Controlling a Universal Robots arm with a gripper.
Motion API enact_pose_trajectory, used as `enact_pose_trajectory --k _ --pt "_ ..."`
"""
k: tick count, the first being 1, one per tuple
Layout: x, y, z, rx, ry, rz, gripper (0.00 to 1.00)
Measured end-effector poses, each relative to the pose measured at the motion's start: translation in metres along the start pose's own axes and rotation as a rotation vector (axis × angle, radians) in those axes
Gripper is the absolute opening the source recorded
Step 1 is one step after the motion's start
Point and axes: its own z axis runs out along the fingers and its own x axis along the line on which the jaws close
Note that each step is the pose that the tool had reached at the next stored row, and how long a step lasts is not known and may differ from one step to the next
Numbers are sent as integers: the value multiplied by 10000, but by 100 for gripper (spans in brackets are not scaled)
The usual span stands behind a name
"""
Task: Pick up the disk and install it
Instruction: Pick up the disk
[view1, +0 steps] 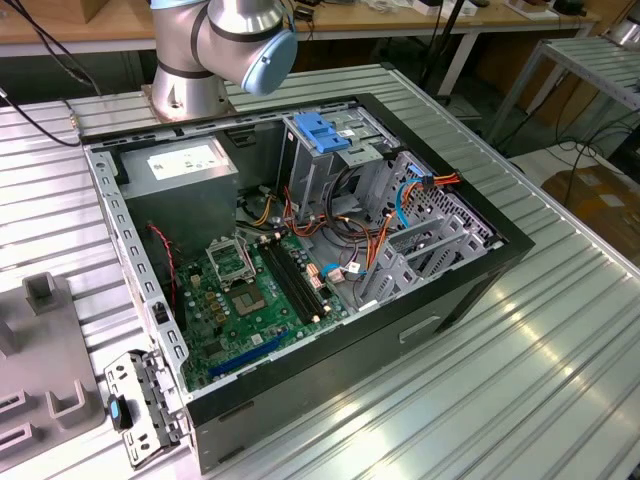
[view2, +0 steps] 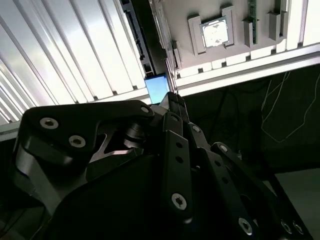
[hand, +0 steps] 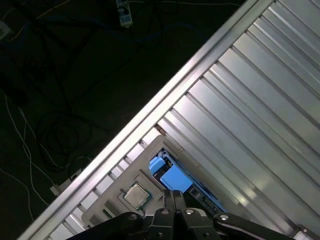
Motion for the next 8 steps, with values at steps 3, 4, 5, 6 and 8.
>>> enact_pose_trajectory --k 3,4,5,6,8 --pt "0 0 0 5 5 -131 11" --pt "0 0 0 9 8 -211 11" --pt "0 0 0 11 11 -278 11" --pt "0 0 0 13 12 -318 11" --pt "0 0 0 16 17 -395 11"
